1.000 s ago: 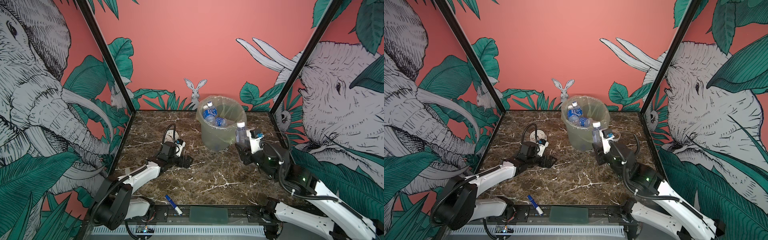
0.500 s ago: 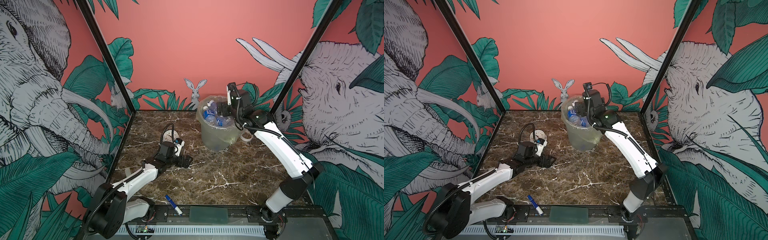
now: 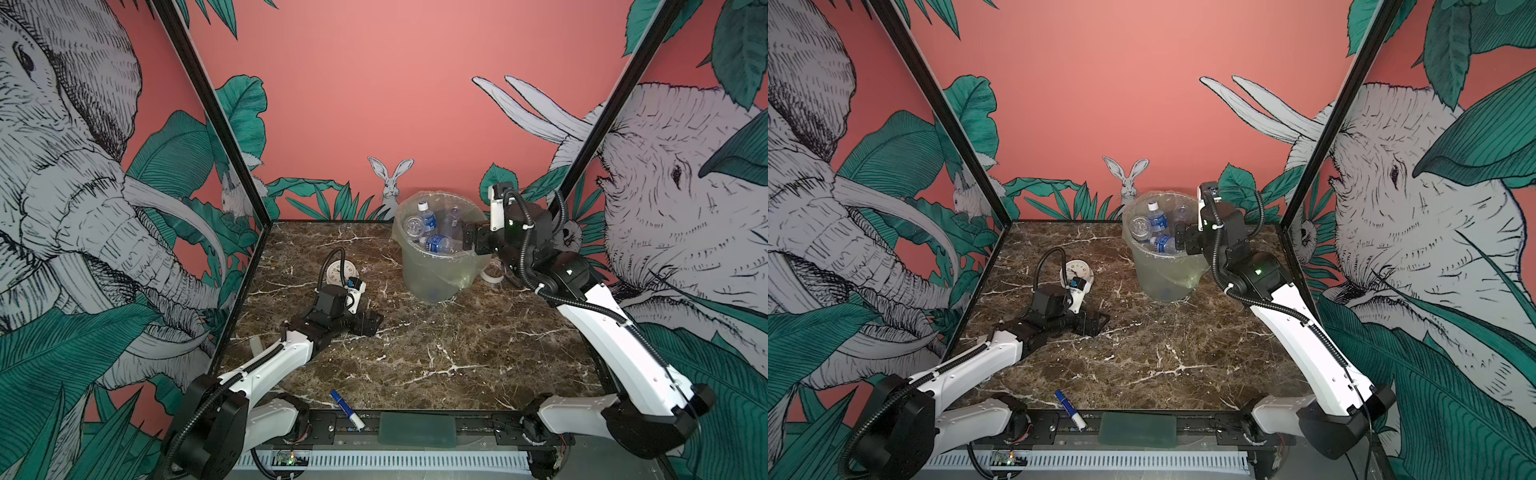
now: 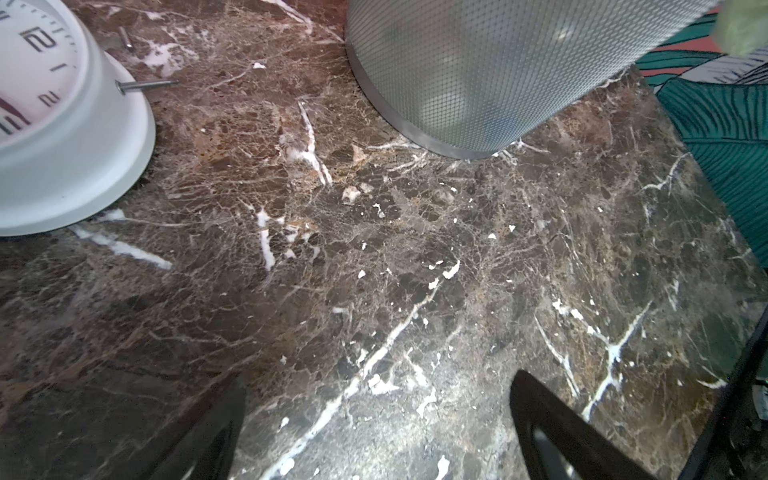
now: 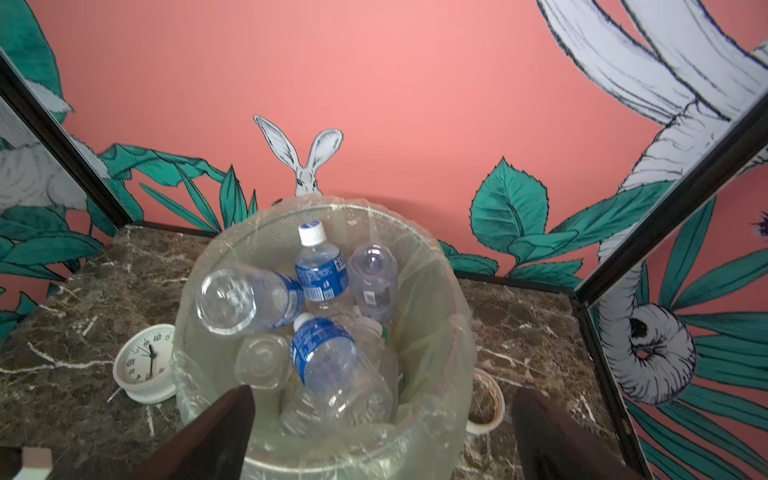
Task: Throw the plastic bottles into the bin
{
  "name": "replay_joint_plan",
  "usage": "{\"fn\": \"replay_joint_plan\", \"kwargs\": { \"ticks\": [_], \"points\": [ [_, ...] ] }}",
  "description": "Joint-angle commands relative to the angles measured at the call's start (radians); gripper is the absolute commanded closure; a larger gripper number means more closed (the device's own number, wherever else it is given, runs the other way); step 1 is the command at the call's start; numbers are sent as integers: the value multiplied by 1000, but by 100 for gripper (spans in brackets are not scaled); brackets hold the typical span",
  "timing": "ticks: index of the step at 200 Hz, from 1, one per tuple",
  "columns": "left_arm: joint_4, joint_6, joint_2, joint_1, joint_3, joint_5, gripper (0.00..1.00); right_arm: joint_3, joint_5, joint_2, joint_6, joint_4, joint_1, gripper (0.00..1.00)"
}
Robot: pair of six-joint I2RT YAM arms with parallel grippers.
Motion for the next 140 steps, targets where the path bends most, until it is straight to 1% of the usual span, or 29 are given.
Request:
{"fn": "replay_joint_plan", "kwargs": {
  "ticks": [1, 37, 60, 89, 108, 140],
  "points": [
    [-8, 10, -1, 2, 54, -42, 0, -84, -3, -29, 22, -4, -33, 1],
    [0, -8, -1, 39, 90, -60, 0, -240, -70, -115, 70, -8, -143, 1],
    [10, -24, -1, 66, 112, -75, 0, -372, -119, -175, 94, -5, -220, 1],
    [12, -42, 1, 91, 134, -140, 0, -495, -164, -229, 140, -1, -313, 1],
    [22, -45, 7, 117, 147, -164, 0, -561, -158, -238, 159, 8, -352, 1],
    [33, -20, 16, 148, 157, -290, 0, -666, -78, -235, 163, 57, -387, 1]
  ]
}}
